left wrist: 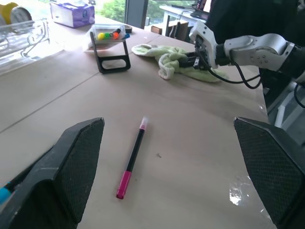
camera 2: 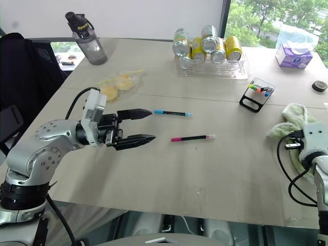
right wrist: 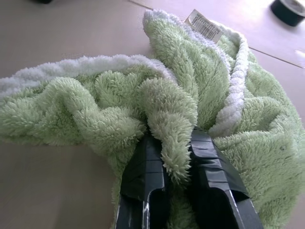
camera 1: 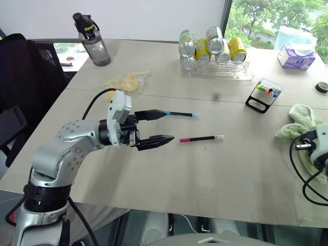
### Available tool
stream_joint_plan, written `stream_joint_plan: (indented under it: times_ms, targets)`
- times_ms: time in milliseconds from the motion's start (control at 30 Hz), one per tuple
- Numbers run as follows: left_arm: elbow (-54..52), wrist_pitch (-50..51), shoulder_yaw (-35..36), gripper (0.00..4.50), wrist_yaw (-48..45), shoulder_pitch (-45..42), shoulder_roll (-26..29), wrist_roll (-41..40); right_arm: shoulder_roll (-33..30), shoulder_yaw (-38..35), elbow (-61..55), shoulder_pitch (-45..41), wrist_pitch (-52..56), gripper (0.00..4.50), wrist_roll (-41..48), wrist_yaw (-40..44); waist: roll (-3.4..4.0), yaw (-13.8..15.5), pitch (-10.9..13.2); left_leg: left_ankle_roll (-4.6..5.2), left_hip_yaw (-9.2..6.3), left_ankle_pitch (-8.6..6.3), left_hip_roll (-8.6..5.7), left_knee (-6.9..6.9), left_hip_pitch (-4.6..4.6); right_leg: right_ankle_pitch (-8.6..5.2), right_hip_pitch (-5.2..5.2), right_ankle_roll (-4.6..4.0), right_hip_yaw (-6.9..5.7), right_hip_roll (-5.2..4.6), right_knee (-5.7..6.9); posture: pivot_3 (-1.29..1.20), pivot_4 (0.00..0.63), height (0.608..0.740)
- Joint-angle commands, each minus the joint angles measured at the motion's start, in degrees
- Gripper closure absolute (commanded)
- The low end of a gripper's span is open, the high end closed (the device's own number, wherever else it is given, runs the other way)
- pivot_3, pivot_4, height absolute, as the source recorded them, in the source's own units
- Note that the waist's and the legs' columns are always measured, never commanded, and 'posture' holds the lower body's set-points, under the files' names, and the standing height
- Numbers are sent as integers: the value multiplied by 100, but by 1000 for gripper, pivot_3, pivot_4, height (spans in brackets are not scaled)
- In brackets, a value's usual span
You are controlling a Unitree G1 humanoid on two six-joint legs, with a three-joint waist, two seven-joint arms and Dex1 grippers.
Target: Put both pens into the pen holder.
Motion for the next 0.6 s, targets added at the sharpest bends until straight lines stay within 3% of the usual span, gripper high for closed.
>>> stream_joint_plan:
  times_ms: [33,233,367,500,533,600]
  targets:
    - [-1,-138,-42,0,-136,-198,19,46,-70,-699,-82,-77,-50,4442,90,-335,3,-5,1,0,0,0,0,0,1,0,0,0,1,1,1,0,150,739]
    - [69,-231,-199,0,-265,-345,31,224,-576,-1293,391,703,577,4442,-203,-428,2,43,1,-1,-1,0,-1,-6,-2,-6,0,6,1,1,-4,0,150,739]
    - [103,-260,-252,0,-324,-365,13,314,-644,-1492,237,1021,753,2750,-37,-173,4,-88,1,-1,9,0,0,-11,5,-7,0,9,18,4,-3,0,150,739]
    - [161,-305,-287,0,-360,-378,-3,358,-466,-1705,-58,813,355,851,263,-76,4,-168,1,-2,18,1,2,-12,14,-12,0,20,32,12,1,0,150,739]
    - [183,-330,-294,0,-374,-375,-3,373,-395,-1726,-173,740,231,496,420,41,4,-172,1,-3,21,1,2,-12,16,-15,0,24,37,13,3,0,150,739]
    - [212,-366,-305,0,-390,-371,-4,397,-266,-1741,-369,630,2,496,725,327,4,-172,1,-5,23,3,4,-12,19,-16,0,27,43,20,2,0,150,739]
